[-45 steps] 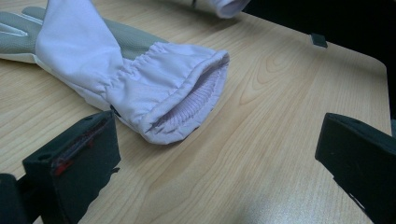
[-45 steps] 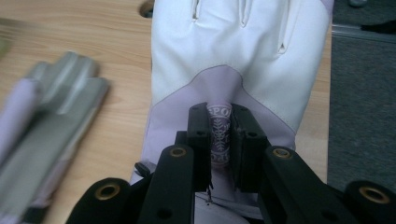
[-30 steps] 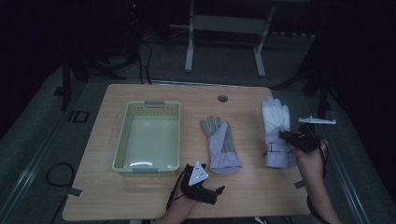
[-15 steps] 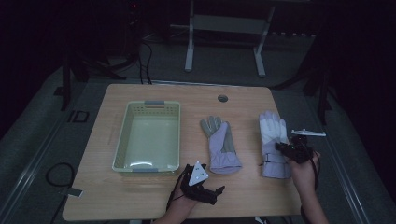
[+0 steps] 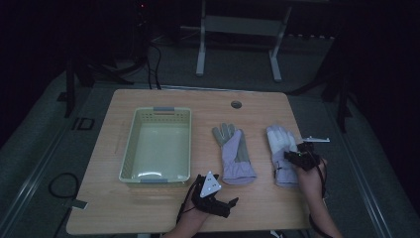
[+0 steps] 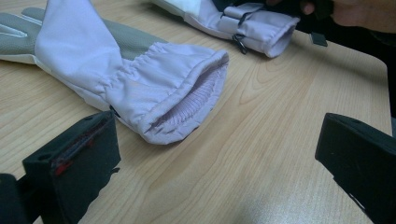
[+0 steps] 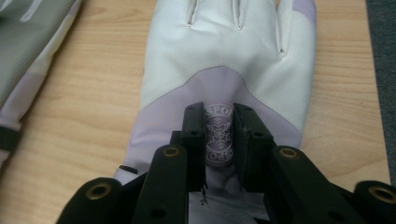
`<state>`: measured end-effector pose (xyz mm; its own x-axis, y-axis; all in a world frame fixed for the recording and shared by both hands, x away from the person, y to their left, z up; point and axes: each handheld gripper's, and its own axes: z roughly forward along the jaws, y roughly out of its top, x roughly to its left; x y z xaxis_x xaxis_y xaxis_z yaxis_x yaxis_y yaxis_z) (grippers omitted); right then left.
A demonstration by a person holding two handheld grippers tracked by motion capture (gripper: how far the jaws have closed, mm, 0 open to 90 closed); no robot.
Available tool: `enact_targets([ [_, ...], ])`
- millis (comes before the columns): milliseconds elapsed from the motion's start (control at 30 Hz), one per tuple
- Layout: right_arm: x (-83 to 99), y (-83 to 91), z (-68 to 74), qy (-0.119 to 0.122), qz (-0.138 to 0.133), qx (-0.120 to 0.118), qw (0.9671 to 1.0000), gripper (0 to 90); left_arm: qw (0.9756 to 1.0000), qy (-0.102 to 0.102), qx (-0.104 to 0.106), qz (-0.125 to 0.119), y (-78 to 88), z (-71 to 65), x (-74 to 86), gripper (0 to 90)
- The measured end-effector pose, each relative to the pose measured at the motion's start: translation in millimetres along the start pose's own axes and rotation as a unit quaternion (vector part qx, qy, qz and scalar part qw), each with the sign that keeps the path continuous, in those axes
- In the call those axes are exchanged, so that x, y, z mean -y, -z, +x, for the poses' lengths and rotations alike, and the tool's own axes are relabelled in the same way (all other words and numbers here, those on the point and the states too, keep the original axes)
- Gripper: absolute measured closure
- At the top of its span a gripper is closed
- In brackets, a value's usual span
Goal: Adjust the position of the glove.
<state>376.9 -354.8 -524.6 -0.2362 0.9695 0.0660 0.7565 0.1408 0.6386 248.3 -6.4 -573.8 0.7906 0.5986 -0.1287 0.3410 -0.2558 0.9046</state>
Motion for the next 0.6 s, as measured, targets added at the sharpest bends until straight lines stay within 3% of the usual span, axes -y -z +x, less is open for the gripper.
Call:
enact_targets([
  [233, 0.8, -4.0, -0.5, 0.002, -0.009, 0.005, 0.9999, 68.2, 1.0000, 0.000, 0.000, 0.000, 0.0, 0.0, 0.0, 0.0],
  [400, -3.9, 7.4, -4.4, 0.005, -0.017, -0.011, 0.9998, 55.4, 1.0000, -0.001, 0.001, 0.000, -0.1, 0.0, -0.1, 0.0],
  [533, -6.2, 14.7, -7.9, 0.029, -0.023, -0.014, 0.9992, 52.1, 1.0000, -0.001, 0.001, 0.001, -0.1, 0.0, -0.1, 0.0],
  [600, -7.6, 21.8, -11.8, 0.063, -0.034, -0.029, 0.9970, 49.5, 1.0000, -0.002, 0.000, 0.002, -0.3, -0.3, -0.2, 0.0],
])
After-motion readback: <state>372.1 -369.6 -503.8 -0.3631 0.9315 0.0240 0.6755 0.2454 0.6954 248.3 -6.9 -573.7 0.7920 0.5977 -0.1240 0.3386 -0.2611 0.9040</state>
